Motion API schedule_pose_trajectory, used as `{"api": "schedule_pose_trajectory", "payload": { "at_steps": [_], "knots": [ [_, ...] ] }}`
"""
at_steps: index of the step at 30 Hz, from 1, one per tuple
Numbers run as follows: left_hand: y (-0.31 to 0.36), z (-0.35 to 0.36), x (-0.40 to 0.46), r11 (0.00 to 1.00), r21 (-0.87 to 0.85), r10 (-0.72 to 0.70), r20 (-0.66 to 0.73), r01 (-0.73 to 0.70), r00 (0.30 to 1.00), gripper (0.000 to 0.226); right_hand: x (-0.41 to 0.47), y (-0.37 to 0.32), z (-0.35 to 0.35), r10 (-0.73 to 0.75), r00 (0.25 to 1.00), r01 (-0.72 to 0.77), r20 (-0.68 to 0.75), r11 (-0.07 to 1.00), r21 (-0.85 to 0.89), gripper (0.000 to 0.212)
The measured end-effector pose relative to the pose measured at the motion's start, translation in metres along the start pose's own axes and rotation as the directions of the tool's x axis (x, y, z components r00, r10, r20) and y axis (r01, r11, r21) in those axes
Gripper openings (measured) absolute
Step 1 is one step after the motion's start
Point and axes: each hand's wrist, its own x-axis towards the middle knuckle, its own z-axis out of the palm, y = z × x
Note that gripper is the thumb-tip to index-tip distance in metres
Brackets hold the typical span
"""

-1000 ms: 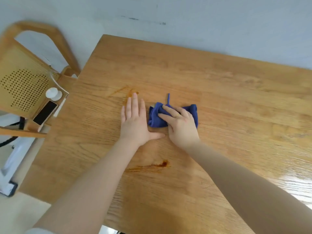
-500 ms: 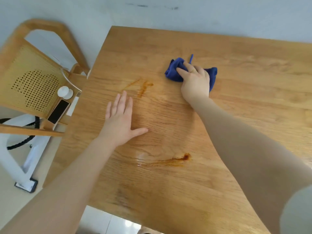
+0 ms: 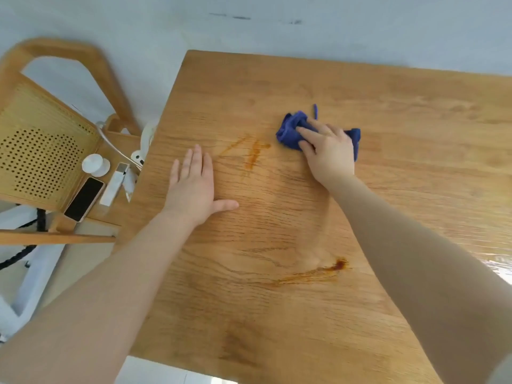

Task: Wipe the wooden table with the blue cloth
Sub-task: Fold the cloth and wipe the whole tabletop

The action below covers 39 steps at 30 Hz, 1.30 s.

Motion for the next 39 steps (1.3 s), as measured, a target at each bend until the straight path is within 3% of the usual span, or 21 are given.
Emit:
{"api": "schedule_pose_trajectory", "payload": {
  "at_steps": [3, 5, 12, 15, 17, 20, 23, 27, 30, 33, 39],
  "knots": [
    [-0.002, 0.001, 0.003, 1.0, 0.008, -0.025, 0.022, 0.025, 0.999, 0.125, 0.0, -0.009, 0.005, 0.109, 0.994, -0.111, -0.029, 0.992, -0.055, 0.031],
    [-0.004, 0.0, 0.005, 1.0, -0.023, -0.014, 0.038, 0.015, 0.999, 0.129, -0.016, -0.019, 0.003, 0.104, 0.994, -0.105, -0.026, 0.994, -0.034, 0.031],
    [-0.005, -0.005, 0.005, 0.997, -0.078, -0.001, 0.029, 0.004, 1.0, 0.131, -0.069, -0.054, 0.0, -0.164, 0.975, 0.135, 0.149, 0.973, 0.186, 0.028],
    [-0.007, -0.003, 0.006, 0.994, -0.112, 0.008, 0.013, -0.006, 1.0, 0.131, -0.042, -0.041, 0.001, -0.232, 0.965, 0.208, 0.121, 0.961, 0.183, 0.026],
    [-0.008, 0.0, 0.009, 0.99, -0.139, 0.007, 0.007, -0.006, 1.0, 0.132, -0.014, -0.036, 0.007, -0.118, 0.993, 0.112, 0.031, 0.982, 0.151, 0.024],
    [-0.009, 0.0, 0.008, 0.988, -0.154, 0.018, 0.011, -0.016, 1.0, 0.133, 0.02, -0.041, 0.015, 0.164, 0.984, -0.155, -0.066, 0.98, 0.125, 0.027],
    [-0.009, 0.0, 0.007, 0.987, -0.161, 0.02, 0.008, -0.018, 1.0, 0.133, 0.024, -0.049, 0.019, 0.25, 0.966, -0.243, -0.061, 0.965, 0.099, 0.028],
    [-0.009, 0.002, 0.005, 0.982, -0.187, 0.023, -0.016, -0.025, 1.0, 0.131, -0.024, -0.072, 0.02, 0.002, 1.0, -0.001, -0.019, 0.997, 0.08, 0.026],
    [-0.01, 0.003, 0.005, 0.977, -0.214, 0.017, -0.022, -0.021, 1.0, 0.13, -0.059, -0.09, 0.023, -0.208, 0.977, 0.2, 0.039, 0.969, 0.146, 0.03],
    [-0.01, 0.003, 0.007, 0.977, -0.214, 0.014, -0.026, -0.019, 1.0, 0.131, -0.041, -0.082, 0.024, -0.277, 0.959, 0.263, 0.065, 0.949, 0.176, 0.031],
    [-0.008, 0.006, 0.008, 0.983, -0.181, -0.002, -0.004, 0.001, 1.0, 0.132, 0.047, -0.071, 0.03, 0.027, 0.999, -0.029, 0.02, 0.994, 0.106, 0.029]
  ]
}}
